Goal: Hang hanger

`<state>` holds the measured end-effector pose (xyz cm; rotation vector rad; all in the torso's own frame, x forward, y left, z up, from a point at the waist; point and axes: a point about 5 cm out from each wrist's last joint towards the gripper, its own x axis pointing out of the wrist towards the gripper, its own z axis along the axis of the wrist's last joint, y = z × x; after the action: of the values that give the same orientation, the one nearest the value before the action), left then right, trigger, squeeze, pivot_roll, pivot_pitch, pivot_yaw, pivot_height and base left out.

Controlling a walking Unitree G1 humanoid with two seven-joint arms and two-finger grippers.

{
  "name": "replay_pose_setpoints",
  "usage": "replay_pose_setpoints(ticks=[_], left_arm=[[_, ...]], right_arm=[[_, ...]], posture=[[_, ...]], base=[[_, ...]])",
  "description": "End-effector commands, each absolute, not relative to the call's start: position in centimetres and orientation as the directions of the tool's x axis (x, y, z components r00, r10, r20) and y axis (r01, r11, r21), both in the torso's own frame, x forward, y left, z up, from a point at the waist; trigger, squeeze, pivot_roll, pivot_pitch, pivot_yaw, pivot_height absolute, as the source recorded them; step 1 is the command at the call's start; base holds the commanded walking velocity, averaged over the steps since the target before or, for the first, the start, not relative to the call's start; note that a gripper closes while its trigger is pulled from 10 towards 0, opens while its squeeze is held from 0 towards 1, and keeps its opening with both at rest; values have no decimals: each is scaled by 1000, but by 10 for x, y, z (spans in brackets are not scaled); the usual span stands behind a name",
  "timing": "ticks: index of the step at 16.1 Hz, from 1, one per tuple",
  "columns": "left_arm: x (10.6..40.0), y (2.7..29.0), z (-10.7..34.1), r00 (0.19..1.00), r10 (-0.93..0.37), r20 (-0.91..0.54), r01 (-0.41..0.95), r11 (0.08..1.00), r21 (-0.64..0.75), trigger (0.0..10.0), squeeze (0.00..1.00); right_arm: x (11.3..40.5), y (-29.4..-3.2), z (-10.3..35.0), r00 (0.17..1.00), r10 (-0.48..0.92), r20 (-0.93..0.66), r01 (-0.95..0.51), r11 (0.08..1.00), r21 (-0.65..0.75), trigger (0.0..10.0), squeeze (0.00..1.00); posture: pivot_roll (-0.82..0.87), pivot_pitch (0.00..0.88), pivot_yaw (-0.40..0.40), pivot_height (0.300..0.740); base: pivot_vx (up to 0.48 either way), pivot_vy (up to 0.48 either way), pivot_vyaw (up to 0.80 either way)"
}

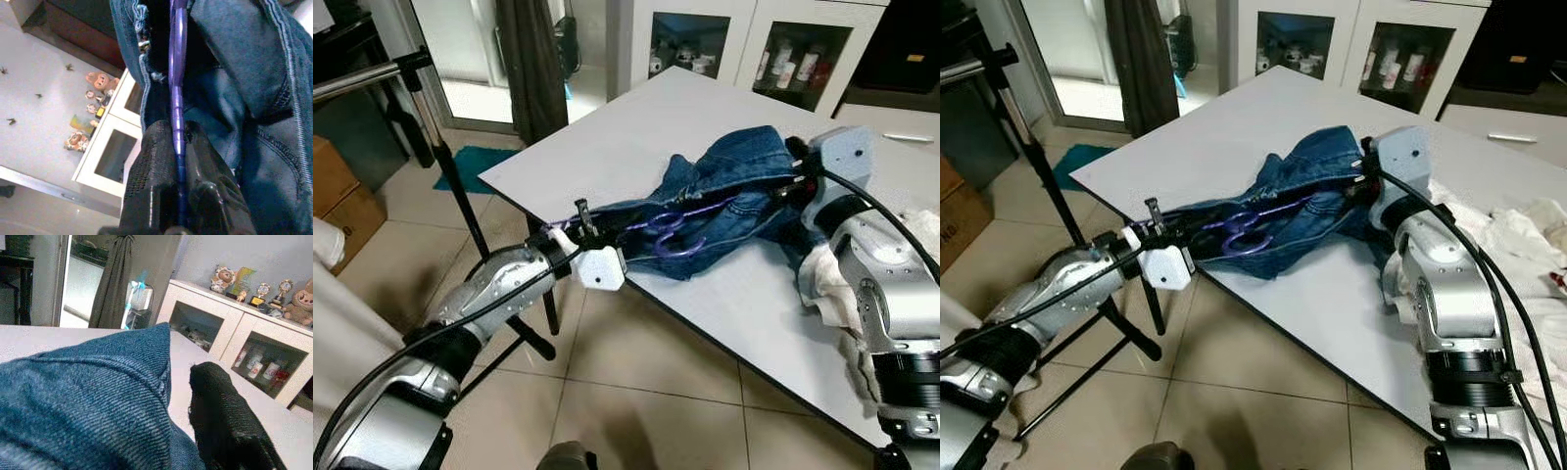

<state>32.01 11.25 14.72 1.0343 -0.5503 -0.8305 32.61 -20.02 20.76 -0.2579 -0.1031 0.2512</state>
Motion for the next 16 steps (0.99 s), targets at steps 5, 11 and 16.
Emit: replay_pose_setpoints(ticks=[5,11,16], left_arm=[[324,112,152,586,-809,36,308,264,914,10000,0],[325,111,150,593,-804,26,310,259,915,10000,0],[326,112,149,598,-801,26,309,260,915,10000,0]], right_arm=[[310,-171,212,878,474,62,-443,856,-266,10000,1000],[287,-165,220,761,648,8,-640,754,-149,10000,533],[270,-186,242,694,716,80,-689,692,-216,10000,0]], posture=[[186,0,-6,740],[179,0,-6,740],[176,0,-6,740]], base=[[0,0,0],[0,0,0],[0,0,0]])
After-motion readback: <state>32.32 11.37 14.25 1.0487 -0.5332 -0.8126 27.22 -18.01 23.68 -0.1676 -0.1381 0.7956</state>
